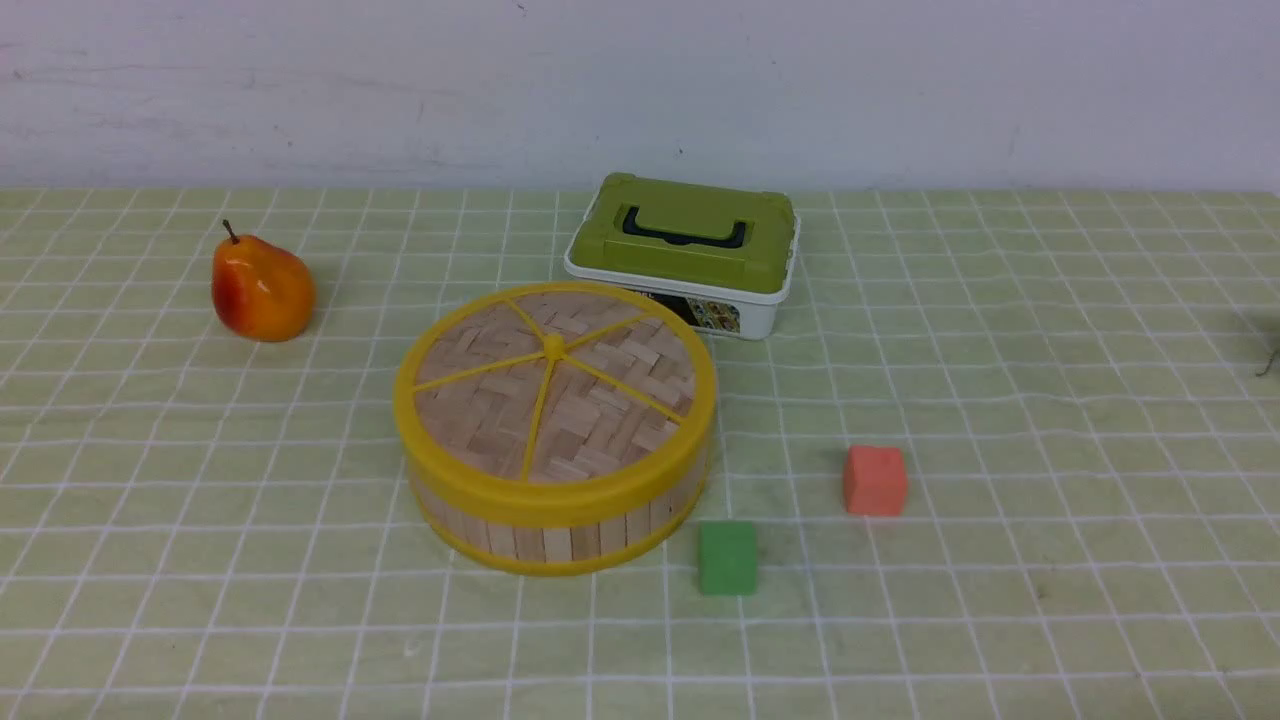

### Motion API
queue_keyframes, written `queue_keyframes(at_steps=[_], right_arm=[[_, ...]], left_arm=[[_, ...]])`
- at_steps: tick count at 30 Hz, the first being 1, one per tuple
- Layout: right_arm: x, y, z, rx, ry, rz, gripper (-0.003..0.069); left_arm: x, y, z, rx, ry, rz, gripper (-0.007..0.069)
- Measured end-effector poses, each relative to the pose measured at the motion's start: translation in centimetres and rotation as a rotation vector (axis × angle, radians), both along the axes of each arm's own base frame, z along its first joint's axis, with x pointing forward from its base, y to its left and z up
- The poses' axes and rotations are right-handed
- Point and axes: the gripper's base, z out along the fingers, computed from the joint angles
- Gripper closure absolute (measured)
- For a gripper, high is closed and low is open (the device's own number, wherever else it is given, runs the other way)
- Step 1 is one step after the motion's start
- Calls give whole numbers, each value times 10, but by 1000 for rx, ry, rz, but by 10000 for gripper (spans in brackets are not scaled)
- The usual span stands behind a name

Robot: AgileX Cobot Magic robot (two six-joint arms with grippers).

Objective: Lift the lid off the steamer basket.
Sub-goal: Use the left arm to lift the lid of the steamer

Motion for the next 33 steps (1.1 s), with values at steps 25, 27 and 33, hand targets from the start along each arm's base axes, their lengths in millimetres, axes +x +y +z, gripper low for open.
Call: queue_keyframes(at_steps=[25,27,33], right_arm=[[0,0,0,0,0,0,418],[0,0,0,0,0,0,418],[0,0,0,0,0,0,418]], left_arm=[[0,0,0,0,0,0,586],[0,0,0,0,0,0,585],[0,0,0,0,0,0,580]])
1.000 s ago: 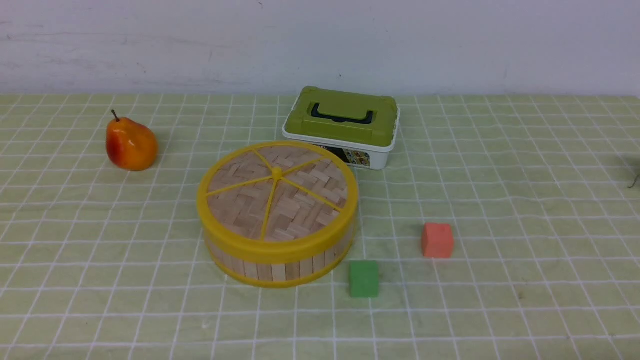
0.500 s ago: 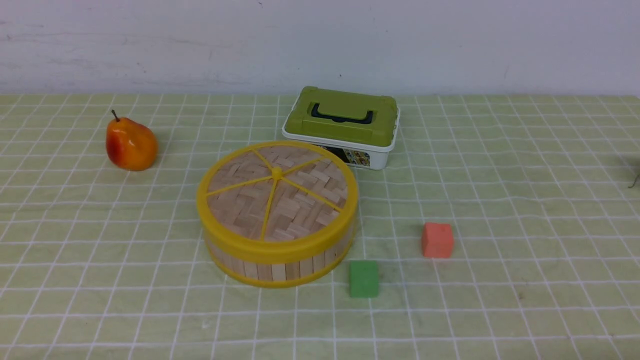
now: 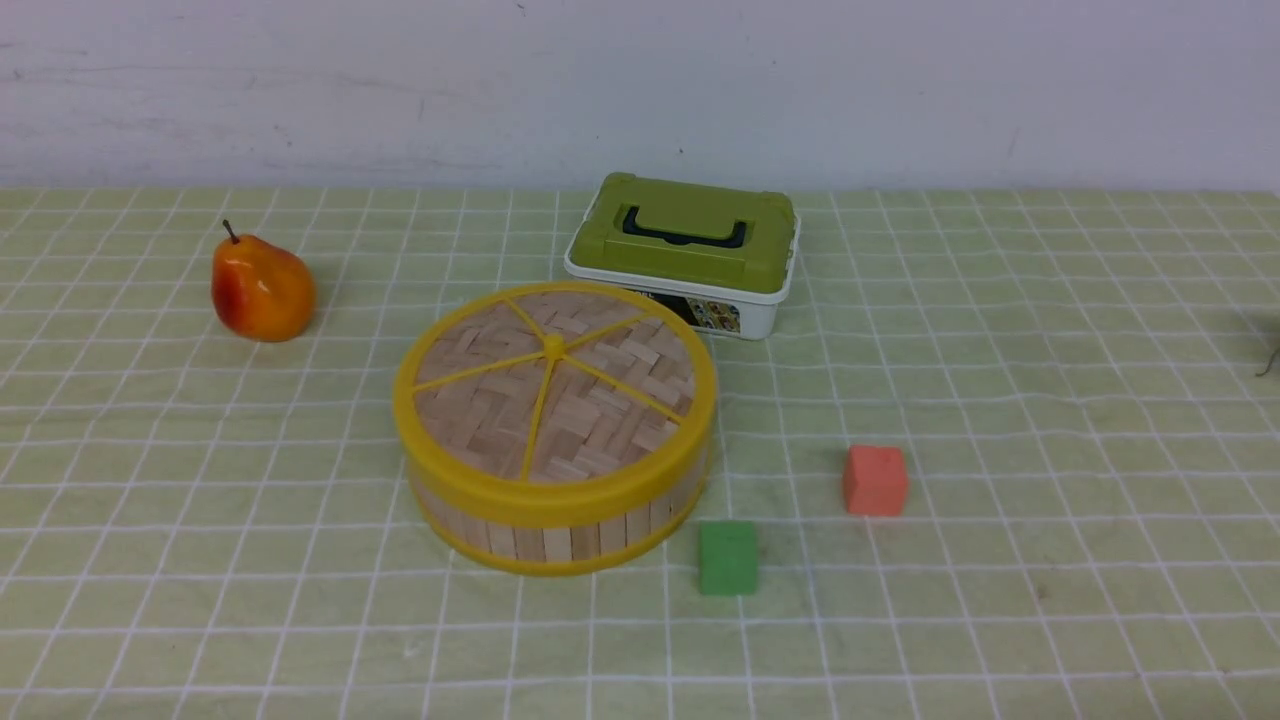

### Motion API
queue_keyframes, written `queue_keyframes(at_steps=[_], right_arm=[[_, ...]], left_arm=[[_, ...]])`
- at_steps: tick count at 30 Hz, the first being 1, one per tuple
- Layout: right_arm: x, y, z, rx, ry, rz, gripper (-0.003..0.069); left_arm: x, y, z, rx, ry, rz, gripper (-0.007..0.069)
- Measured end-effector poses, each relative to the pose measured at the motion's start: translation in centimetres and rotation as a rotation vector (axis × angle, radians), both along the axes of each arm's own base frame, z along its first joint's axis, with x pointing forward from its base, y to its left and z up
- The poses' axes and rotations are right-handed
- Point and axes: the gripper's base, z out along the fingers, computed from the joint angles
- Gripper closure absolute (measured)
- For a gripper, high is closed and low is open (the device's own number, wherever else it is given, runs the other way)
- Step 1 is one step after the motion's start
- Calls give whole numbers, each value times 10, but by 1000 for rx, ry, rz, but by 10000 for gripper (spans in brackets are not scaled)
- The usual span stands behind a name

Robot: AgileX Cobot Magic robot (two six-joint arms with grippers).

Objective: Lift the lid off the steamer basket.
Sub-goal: Use the left arm to lift the lid of the steamer

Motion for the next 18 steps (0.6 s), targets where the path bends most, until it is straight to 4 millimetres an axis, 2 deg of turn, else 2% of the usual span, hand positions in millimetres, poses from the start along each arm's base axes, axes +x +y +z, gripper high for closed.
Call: queue_keyframes(at_steps=[6,11,15,18], right_arm=[[0,0,0,0,0,0,418],[0,0,0,0,0,0,418],[0,0,0,0,0,0,418],[0,0,0,0,0,0,418]], left_arm=[[1,0,2,-1,-20,0,575],[2,0,9,-13,-106,-2,574],[4,-1,21,-31,-230,-4,574],[4,-1,39,-59,-435,-8,574]])
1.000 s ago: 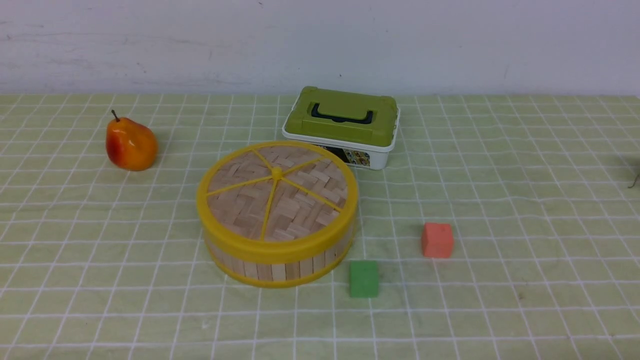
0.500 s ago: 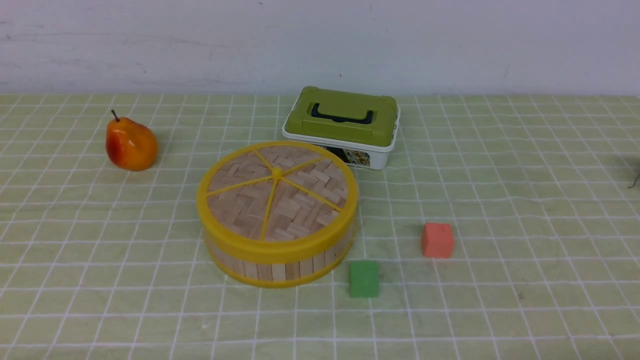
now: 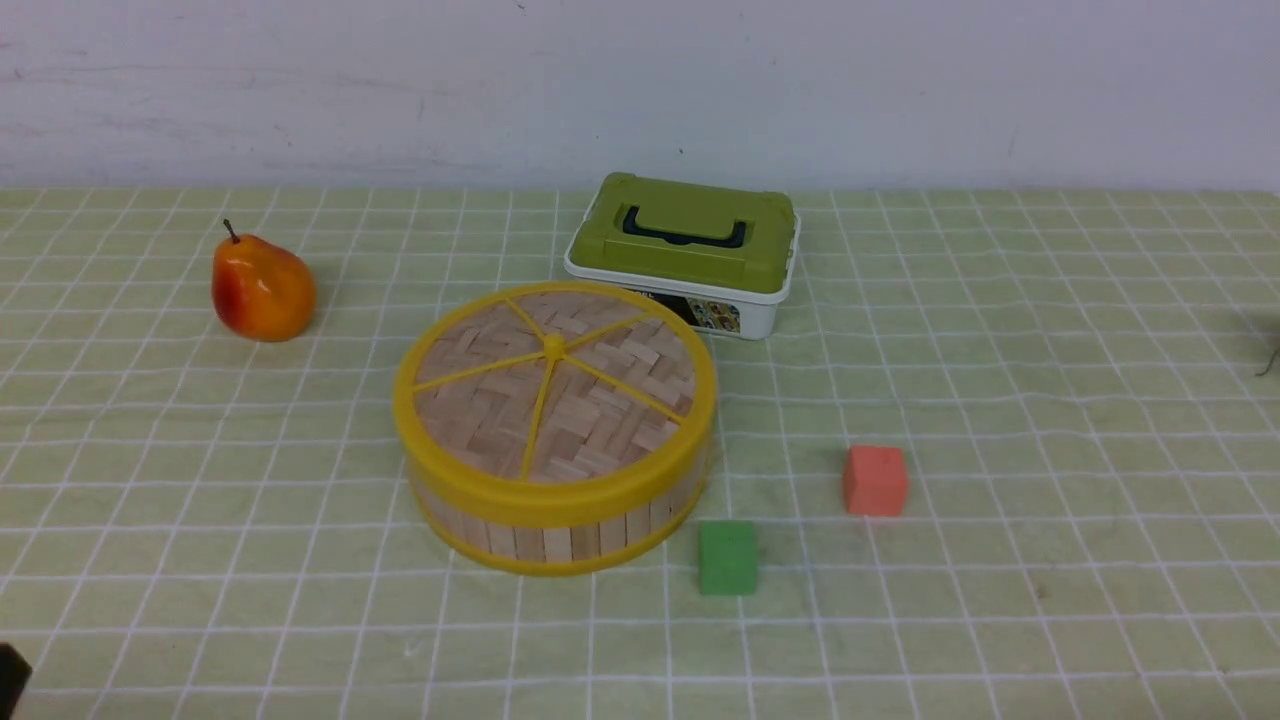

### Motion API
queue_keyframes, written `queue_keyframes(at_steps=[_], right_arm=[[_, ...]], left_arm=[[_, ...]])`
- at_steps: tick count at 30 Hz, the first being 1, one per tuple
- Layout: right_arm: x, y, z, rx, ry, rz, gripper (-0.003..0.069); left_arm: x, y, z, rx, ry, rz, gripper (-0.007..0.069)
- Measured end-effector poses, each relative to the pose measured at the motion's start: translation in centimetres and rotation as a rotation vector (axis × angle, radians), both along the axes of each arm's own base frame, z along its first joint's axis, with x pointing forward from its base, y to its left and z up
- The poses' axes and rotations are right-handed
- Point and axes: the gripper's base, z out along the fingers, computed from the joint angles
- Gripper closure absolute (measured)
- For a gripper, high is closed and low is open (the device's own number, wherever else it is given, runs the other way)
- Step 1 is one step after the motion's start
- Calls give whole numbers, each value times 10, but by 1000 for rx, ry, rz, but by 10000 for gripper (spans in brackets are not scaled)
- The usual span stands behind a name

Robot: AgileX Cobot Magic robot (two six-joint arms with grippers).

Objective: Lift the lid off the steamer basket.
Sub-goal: Use the left arm to lift the lid of the steamer

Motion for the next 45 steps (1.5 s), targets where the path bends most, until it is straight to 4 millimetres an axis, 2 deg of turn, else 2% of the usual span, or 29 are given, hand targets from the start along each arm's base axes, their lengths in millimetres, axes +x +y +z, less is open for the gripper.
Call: queue_keyframes(at_steps=[8,11,14,16,18,20,21,22,23,24,27,31,32,33,34,35,36,37,41,43,45], right_arm=[[0,0,0,0,0,0,418],[0,0,0,0,0,0,418],[0,0,0,0,0,0,418],[0,0,0,0,0,0,418],[0,0,0,0,0,0,418],[0,0,0,0,0,0,418],[0,0,0,0,0,0,418],[0,0,0,0,0,0,418],[0,0,0,0,0,0,418],[0,0,0,0,0,0,418],[0,0,0,0,0,0,418],[0,0,0,0,0,0,418],[0,0,0,0,0,0,418],[0,0,0,0,0,0,418],[0,0,0,0,0,0,418],[0,0,0,0,0,0,418],[0,0,0,0,0,0,418],[0,0,0,0,0,0,418],[0,0,0,0,0,0,418],[0,0,0,0,0,0,418],[0,0,0,0,0,0,418]], left_arm=[[-12,1,35,-62,-402,-7,574],[-15,3,41,-102,-476,-2,571],[-16,6,50,-183,-460,-3,571],[-19,7,69,-228,-417,-8,569],[-20,7,97,-234,-321,-14,573],[-17,5,110,-225,-263,-20,582],[-6,2,131,-200,-168,-30,603],[4,-1,142,-176,-100,-36,622],[4,-1,142,-173,-100,-36,626],[22,-5,153,-136,-6,-42,637],[69,-13,167,-84,146,-43,637],[134,-25,171,-64,350,-60,637],[137,-26,172,-65,353,-60,637],[164,-33,178,-47,469,-88,637],[167,-33,175,-47,482,-88,637],[192,-40,178,-31,601,-121,637],[191,-40,181,-29,601,-125,637],[213,-46,178,-15,714,-155,637],[262,-64,173,19,912,-227,637],[281,-77,166,74,987,-262,637],[291,-92,160,137,1035,-279,637]])
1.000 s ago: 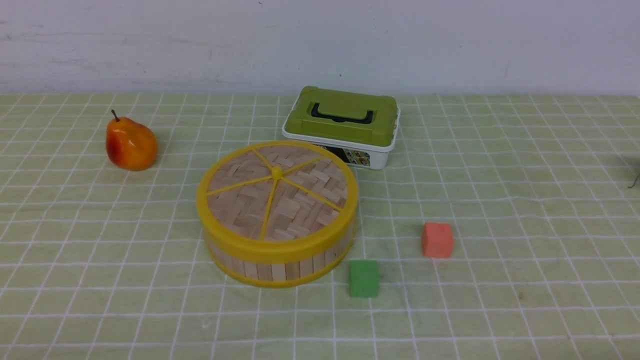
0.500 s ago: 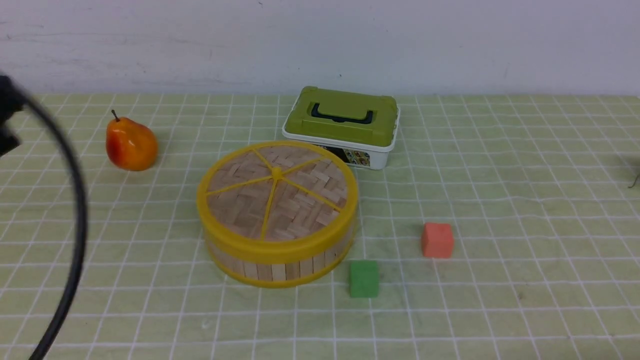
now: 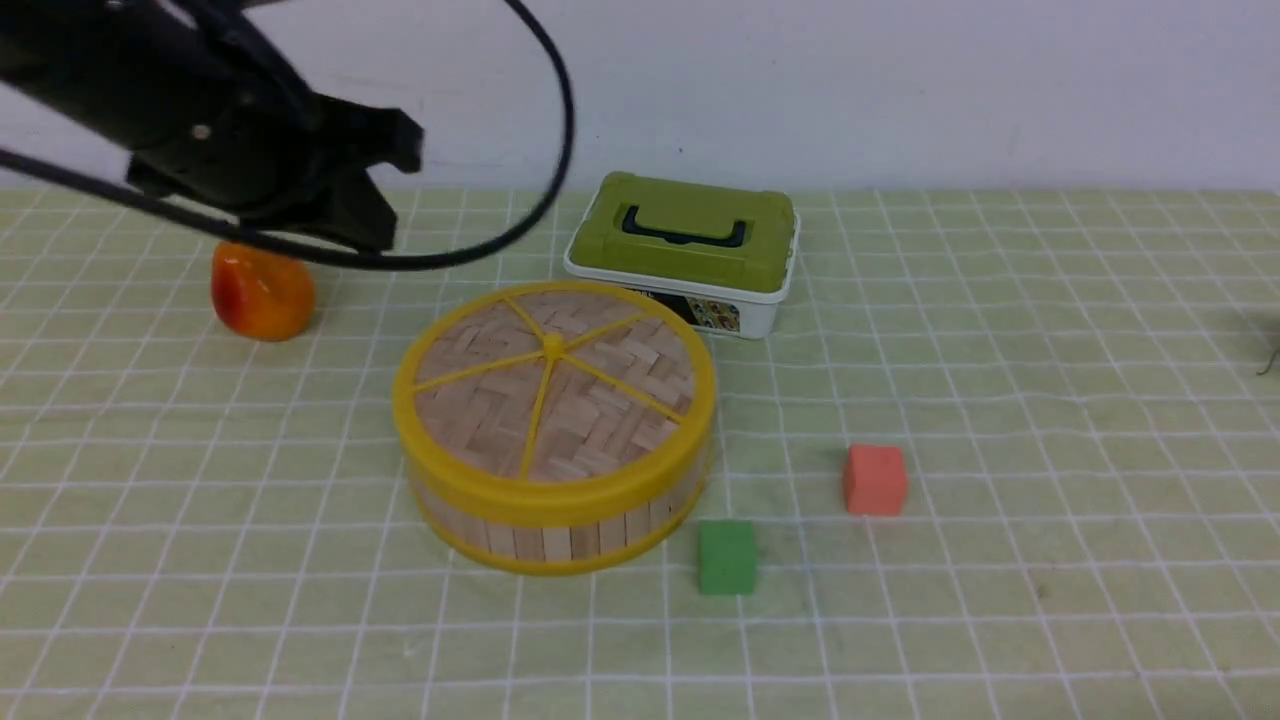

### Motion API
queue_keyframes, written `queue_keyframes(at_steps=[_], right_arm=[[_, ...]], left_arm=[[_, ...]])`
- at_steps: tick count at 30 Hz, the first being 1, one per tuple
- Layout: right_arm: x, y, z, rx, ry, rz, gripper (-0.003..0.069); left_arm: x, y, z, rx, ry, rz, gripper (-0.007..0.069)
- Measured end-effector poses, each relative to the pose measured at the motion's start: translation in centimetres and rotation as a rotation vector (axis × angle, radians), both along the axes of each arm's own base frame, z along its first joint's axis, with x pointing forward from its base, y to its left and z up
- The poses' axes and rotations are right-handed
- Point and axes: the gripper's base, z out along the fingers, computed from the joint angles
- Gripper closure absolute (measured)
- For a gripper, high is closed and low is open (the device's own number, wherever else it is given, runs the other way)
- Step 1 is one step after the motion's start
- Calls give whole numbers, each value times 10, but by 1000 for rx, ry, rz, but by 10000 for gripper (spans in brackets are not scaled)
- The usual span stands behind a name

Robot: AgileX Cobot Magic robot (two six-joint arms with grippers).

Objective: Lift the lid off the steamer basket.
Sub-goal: Use the left arm to lift the lid of the steamer

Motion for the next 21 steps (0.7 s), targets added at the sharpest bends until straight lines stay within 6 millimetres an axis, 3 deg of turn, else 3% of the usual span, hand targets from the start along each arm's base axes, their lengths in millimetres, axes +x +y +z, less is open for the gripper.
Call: queue_keyframes(at_steps=[7,13,19,21], right_arm=[[0,0,0,0,0,0,418],[0,0,0,0,0,0,418],[0,0,0,0,0,0,418],[0,0,0,0,0,0,418]], left_arm=[[21,-55,-17,157,16,-47,637],[27,-77,-24,191,-36,-78,594],[40,-92,-47,188,-42,-103,331],[43,-93,-55,195,-26,-104,288]])
